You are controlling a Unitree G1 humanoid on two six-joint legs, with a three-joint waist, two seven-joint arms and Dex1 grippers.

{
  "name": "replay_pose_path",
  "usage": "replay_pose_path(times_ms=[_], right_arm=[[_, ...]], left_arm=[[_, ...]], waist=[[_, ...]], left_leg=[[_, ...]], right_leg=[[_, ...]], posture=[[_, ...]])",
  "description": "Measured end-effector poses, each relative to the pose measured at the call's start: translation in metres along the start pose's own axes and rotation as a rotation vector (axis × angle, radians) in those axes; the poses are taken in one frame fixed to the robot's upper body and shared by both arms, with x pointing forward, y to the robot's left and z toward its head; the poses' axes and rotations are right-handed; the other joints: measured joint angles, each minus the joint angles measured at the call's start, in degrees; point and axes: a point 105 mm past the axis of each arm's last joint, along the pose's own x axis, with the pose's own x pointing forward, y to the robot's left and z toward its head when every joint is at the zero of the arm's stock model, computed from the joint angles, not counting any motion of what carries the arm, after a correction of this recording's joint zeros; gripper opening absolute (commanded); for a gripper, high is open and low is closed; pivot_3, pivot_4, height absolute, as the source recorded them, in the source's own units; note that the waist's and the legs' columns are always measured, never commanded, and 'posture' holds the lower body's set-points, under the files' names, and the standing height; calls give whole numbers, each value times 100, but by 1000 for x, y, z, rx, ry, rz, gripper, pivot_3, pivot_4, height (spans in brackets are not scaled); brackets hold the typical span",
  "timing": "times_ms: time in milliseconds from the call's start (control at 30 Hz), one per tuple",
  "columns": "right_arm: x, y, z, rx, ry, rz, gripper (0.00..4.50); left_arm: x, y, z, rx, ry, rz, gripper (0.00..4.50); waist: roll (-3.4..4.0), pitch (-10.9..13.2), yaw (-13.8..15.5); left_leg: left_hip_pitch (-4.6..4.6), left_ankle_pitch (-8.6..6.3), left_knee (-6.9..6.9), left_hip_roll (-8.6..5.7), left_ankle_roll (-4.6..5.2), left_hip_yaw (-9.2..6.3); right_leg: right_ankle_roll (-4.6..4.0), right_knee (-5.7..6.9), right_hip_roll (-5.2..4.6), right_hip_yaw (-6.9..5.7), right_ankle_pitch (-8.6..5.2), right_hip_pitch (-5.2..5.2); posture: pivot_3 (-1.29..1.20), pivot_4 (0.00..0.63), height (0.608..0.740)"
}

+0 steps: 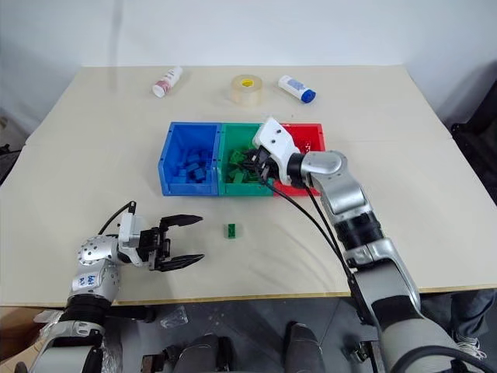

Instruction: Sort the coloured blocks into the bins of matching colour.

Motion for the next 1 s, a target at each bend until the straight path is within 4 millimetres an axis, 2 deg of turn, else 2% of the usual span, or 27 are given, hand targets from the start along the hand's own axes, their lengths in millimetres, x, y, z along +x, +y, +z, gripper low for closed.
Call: replay_pose_path(times_ms=[233, 333, 500, 733, 800, 900, 1000], right_arm=[[2, 1, -7, -2, 1, 18, 4465], [-7, 4, -10, -6, 1, 41, 4465], [-41, 20, -20, -1, -9, 124, 4465], [-122, 65, -41, 55, 8, 307, 4465], [-146, 73, -49, 89, 50, 331, 4465], [-171, 74, -58, 126, 93, 316, 4465], [-189, 70, -63, 134, 137, 285, 4465]], left_arm=[[-1, -3, 0, 7, 3, 12, 4500], [-2, -3, 1, 11, 3, 17, 4500], [-1, -4, 2, 15, 4, 15, 4500], [0, -4, 3, 23, 5, 2, 4500], [-2, -3, 3, 22, 15, 4, 4500], [-12, -2, 4, 19, 55, 12, 4500], [-30, -3, 4, 3, 111, 44, 4500]], waist=[[1, 0, -103], [1, 0, -108], [1, 0, -88], [0, 1, 41], [0, 0, 55], [0, 1, 40], [0, 1, 31]], left_leg=[[0, 0, 0, 1, -1, 2], [1, 0, -1, 1, -1, 1], [-1, -1, -1, 0, 0, 1], [2, -5, 1, 1, 0, 1], [3, -5, 1, 1, 0, 0], [7, -5, 1, 2, 0, 2], [10, -6, 1, 4, -1, 2]], right_leg=[[0, 0, 0, 1, 0, 0], [0, 0, 0, 2, 0, 0], [1, -5, 0, 2, 0, 0], [2, -11, -1, 3, 1, 2], [2, -12, -1, 4, 1, 3], [2, -10, -1, 4, 1, 4], [1, -10, 0, 4, 1, 3]], posture=[[0, 150, 740], [0, 150, 740], [0, 150, 740], [0, 150, 740], [0, 150, 740], [0, 150, 740], [0, 150, 740]])
